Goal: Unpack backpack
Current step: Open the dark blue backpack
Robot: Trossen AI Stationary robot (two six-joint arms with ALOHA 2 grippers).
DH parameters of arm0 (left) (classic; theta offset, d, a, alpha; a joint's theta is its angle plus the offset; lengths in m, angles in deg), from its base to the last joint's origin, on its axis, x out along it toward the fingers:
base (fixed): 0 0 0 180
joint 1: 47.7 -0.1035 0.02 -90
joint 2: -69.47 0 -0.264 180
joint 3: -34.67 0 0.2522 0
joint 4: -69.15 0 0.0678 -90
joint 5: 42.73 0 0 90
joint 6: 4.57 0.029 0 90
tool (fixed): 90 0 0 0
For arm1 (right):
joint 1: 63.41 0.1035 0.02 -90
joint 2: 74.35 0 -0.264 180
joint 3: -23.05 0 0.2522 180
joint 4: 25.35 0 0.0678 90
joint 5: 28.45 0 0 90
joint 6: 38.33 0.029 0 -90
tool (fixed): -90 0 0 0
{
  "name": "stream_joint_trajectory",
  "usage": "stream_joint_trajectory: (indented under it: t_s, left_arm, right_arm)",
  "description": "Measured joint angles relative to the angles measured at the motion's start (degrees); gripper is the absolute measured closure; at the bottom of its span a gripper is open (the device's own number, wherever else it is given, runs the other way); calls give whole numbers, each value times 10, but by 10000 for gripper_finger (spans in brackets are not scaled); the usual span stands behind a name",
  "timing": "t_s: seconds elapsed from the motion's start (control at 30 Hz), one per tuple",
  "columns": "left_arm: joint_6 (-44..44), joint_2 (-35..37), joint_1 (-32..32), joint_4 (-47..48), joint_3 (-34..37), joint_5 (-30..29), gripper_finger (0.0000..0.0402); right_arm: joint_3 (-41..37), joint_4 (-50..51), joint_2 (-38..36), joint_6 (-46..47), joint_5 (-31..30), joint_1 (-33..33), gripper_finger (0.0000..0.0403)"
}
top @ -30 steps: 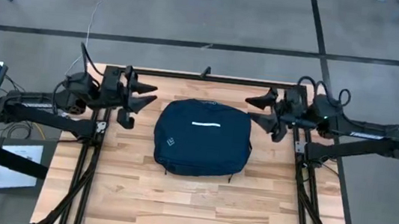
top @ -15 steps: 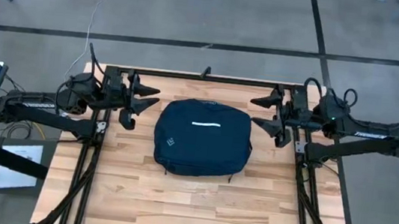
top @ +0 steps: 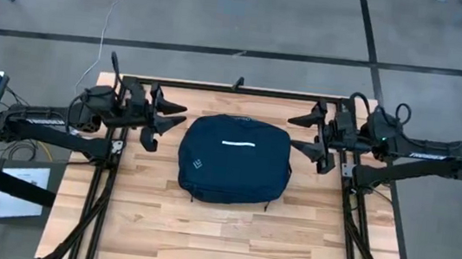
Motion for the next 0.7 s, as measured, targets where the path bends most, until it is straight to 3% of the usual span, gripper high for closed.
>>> stream_joint_trajectory:
  t_s: [0.43,0.7]
  left_arm:
    - [1,0,0,221,0,0,283]
    - [1,0,0,380,0,0,283]
  right_arm:
    - [0,-4,-1,26,0,0,133]
    - [0,-32,-2,-101,1,30,133]
